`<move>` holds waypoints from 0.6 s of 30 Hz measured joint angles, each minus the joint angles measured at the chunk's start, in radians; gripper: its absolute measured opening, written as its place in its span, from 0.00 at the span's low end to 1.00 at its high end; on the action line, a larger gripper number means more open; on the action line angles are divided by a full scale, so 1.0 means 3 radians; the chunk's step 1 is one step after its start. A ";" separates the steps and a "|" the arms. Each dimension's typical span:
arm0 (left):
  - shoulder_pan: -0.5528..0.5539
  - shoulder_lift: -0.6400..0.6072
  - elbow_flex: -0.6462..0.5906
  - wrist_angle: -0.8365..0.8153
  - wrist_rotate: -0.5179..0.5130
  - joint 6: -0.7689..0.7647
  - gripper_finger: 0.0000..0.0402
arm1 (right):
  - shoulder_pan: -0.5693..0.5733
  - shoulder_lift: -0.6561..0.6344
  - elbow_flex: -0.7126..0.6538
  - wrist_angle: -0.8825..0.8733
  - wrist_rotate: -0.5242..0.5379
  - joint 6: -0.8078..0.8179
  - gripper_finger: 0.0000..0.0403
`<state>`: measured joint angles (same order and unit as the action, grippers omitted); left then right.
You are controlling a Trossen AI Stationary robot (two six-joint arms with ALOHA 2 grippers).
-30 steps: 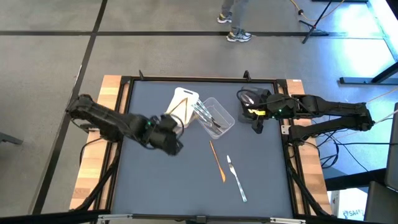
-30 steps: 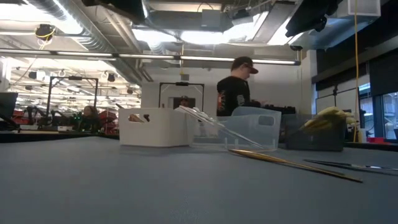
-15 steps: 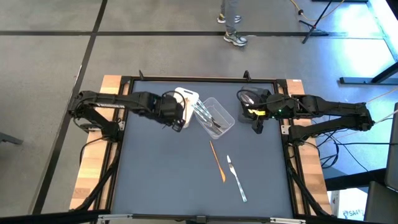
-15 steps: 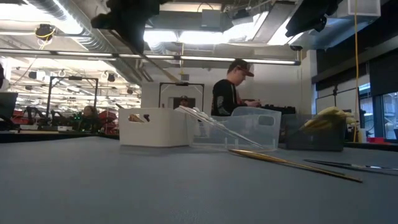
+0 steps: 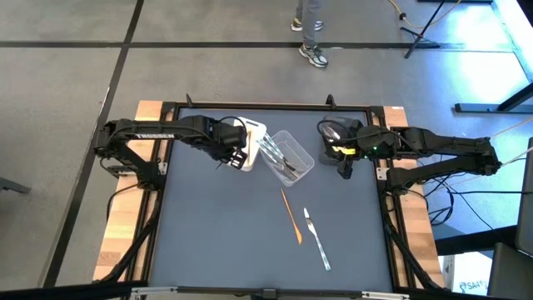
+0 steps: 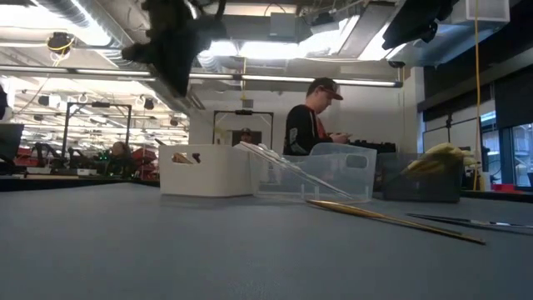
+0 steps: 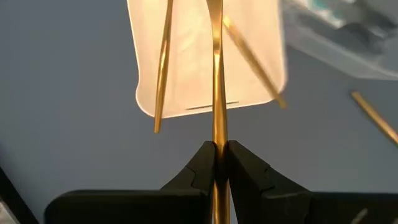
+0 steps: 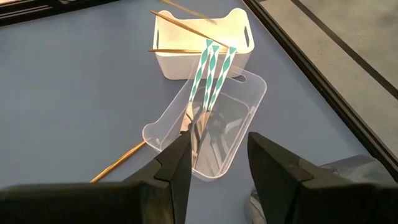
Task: Sort silverware by color (type)
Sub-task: Put the gold knife into the white bin
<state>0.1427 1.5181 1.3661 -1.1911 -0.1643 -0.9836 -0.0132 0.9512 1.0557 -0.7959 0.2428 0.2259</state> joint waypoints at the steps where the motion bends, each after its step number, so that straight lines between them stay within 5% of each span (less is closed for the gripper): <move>1: 0.0026 0.0003 -0.0052 0.0012 0.0031 0.0001 0.06 | 0.0000 0.0000 0.0000 0.0000 0.0000 -0.0001 0.35; 18: 0.0669 0.0004 -0.0878 0.1209 0.0514 0.0435 0.06 | 0.0000 0.0000 0.0000 0.0001 0.0000 0.0000 0.35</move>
<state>0.3434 1.5192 1.1026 -0.8284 -0.0102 -0.8532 -0.0132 0.9512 1.0557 -0.7956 0.2428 0.2260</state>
